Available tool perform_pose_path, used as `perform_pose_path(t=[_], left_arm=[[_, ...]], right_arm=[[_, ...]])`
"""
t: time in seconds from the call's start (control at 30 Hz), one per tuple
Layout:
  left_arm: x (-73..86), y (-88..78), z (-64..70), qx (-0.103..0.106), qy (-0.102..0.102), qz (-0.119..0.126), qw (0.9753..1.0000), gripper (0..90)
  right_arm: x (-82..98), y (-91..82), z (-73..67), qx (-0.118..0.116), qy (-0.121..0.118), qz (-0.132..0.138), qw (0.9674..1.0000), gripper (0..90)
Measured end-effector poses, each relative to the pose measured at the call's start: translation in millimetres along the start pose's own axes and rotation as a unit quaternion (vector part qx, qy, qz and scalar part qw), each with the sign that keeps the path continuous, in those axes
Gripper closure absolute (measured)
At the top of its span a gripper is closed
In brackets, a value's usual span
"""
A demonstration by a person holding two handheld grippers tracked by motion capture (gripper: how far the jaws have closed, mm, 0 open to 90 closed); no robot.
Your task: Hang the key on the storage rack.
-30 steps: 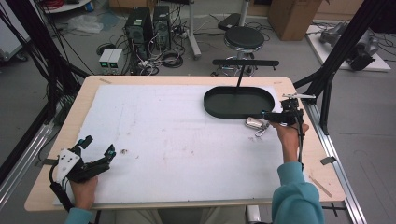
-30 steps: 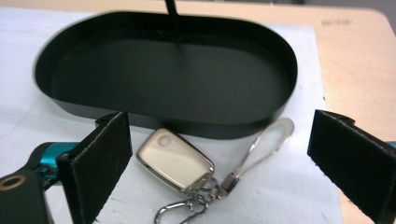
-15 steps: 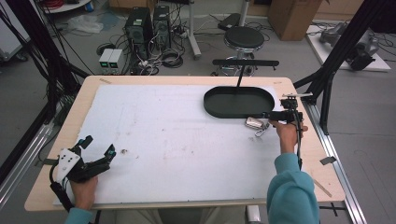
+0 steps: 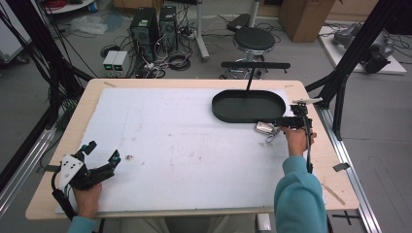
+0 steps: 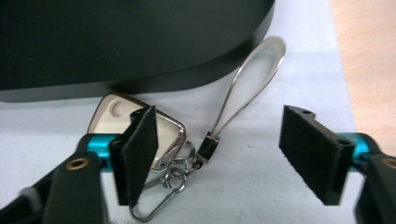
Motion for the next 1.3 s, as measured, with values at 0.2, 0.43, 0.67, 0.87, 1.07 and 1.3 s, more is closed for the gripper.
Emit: perform_pose_path(t=[0.2, 0.43, 0.67, 0.87, 1.07, 1.3], left_arm=[[0.1, 0.1, -0.1, 0.0, 0.0, -0.001, 1.0, 11.9], [0.1, 0.1, 0.1, 0.0, 0.001, 0.0, 1.0, 11.9], [0.0, 0.1, 0.2, 0.0, 0.001, 0.0, 1.0, 11.9], [-0.1, 0.0, 0.2, -0.001, 0.001, 0.001, 1.0, 11.9], [-0.1, 0.1, 0.2, 0.0, 0.001, 0.001, 1.0, 11.9], [-0.2, 0.0, 0.3, 0.0, 0.001, 0.002, 1.0, 11.9]], right_arm=[[4.4, 6.4, -2.2, 0.01, -0.007, -0.017, 0.9998, 43.5], [4.2, 7.4, -0.9, 0.018, 0.0, -0.017, 0.9997, 54.4], [5.8, 8.7, -1.1, 0.014, 0.009, -0.024, 0.9996, 61.4], [6.6, 11.4, -1.5, 0.018, 0.01, -0.028, 0.9994, 65.3], [7.2, 12.4, -0.6, 0.019, 0.016, -0.031, 0.9992, 69.3], [7.6, 12.6, -0.6, 0.022, 0.032, -0.033, 0.9987, 66.7]])
Point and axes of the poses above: each handheld gripper's, and its own axes: y roughly forward along the jaws, x roughly out of its underside, z roughly to its right, the point moved 9 cm from there along y, roughly forward along the jaws, and after that the axes turned 10 degrees about z, right-handed, at the moved point
